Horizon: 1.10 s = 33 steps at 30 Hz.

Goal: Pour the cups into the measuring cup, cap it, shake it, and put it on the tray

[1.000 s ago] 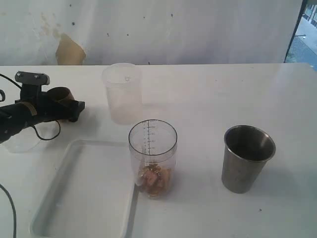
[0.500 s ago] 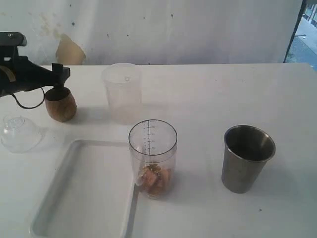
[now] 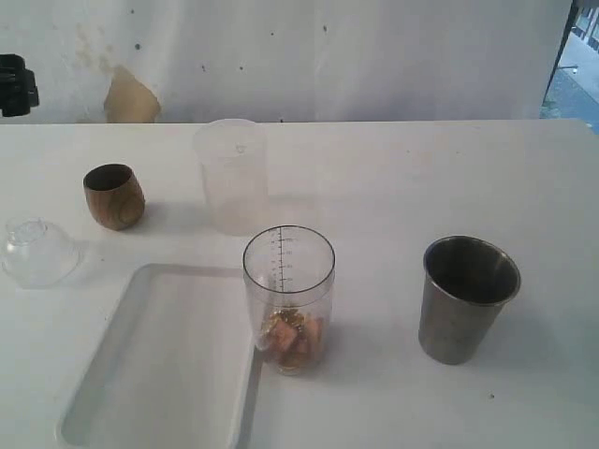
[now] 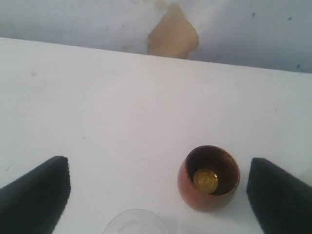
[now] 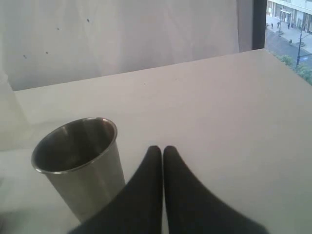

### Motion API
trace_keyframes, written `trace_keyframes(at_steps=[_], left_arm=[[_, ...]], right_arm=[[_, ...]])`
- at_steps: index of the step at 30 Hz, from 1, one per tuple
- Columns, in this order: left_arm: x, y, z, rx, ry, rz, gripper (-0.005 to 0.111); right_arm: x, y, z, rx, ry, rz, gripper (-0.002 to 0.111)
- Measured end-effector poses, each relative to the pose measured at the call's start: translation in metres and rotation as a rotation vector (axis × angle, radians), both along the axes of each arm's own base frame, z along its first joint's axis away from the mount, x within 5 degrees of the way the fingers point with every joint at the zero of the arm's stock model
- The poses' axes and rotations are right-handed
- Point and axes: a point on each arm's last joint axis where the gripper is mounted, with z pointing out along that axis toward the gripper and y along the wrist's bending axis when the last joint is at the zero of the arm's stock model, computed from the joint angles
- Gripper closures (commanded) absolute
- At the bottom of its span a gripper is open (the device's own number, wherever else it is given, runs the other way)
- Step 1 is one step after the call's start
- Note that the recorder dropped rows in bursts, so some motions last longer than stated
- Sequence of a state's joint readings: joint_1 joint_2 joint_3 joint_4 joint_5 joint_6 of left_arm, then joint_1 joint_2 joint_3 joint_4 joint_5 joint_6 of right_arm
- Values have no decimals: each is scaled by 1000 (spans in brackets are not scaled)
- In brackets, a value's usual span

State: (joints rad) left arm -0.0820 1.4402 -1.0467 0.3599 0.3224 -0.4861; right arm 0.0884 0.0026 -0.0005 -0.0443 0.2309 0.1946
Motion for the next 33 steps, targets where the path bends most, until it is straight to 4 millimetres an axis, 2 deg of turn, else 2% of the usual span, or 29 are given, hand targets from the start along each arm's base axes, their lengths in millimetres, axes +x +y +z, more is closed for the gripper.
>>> trace_keyframes(at_steps=[3,6,7,8,19,28,33], left_arm=[[-6,2,4,30,37,-2,54],[-13,2,8,61,39,-29,85],[-17,2,10,68,26,-40,104],[-27,2,10,70,-5,-58,106],[-104,-2,26,29,-383,-150,107],[-165,-1,23,-6,-534,-171,107],[-189,-6,26,-31,-644,-222,107]], right_arm=[[0,0,0,0,0,0,108],[0,0,0,0,0,0,108],[0,0,0,0,0,0,108],[0,0,0,2,0,0,108],[0,0,0,2,0,0,108],[0,0,0,2,0,0,108],[0,0,0,2,0,0,108]])
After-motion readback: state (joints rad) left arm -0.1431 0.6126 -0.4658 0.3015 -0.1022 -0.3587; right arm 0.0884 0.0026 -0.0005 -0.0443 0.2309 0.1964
